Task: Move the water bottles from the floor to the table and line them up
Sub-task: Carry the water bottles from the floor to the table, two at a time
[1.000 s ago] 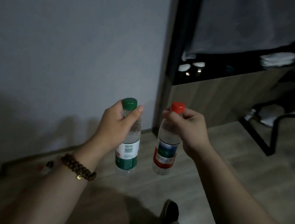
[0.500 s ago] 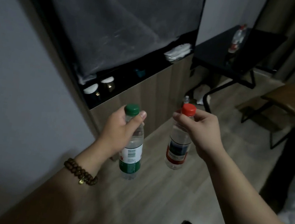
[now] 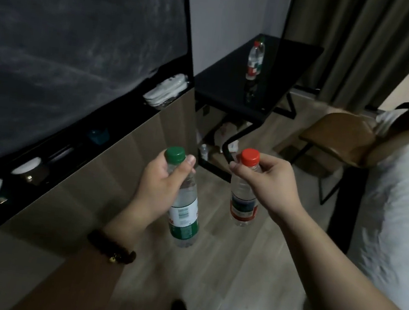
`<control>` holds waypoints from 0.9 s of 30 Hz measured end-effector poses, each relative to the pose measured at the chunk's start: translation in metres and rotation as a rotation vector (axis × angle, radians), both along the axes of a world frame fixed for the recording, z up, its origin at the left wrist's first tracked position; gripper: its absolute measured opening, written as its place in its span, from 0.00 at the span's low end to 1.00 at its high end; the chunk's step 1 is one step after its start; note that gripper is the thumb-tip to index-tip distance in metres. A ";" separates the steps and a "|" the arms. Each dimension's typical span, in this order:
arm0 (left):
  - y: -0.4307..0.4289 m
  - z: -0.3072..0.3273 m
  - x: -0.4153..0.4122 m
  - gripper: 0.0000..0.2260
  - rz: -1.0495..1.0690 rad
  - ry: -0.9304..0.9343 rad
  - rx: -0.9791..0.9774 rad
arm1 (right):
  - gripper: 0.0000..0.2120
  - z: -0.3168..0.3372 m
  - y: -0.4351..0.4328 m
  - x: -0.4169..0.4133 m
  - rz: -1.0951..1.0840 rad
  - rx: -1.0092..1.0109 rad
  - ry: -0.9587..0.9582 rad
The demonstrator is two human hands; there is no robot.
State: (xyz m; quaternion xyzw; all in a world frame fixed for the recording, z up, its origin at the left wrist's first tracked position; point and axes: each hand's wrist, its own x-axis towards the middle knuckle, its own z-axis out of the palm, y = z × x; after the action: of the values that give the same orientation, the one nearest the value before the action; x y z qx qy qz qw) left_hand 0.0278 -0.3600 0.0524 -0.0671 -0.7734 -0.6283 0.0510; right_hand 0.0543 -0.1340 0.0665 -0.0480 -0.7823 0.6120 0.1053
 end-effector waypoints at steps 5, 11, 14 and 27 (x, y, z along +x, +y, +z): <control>0.056 -0.012 -0.099 0.18 -0.092 0.015 -0.013 | 0.10 -0.013 0.053 -0.085 -0.081 0.008 -0.001; 0.126 -0.015 -0.236 0.19 -0.211 0.010 -0.012 | 0.05 -0.020 0.116 -0.194 -0.135 0.005 0.006; 0.163 -0.007 -0.300 0.19 -0.257 0.039 -0.040 | 0.05 -0.019 0.148 -0.244 -0.191 -0.014 0.008; 0.326 -0.026 -0.506 0.15 -0.203 0.000 -0.137 | 0.09 -0.031 0.315 -0.453 -0.170 0.049 -0.004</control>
State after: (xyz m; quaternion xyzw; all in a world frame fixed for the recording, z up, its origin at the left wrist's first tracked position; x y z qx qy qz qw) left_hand -0.4785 -0.0342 0.0261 -0.1486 -0.8037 -0.5759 -0.0177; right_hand -0.3991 0.1813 0.0356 -0.1129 -0.7905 0.5812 0.1566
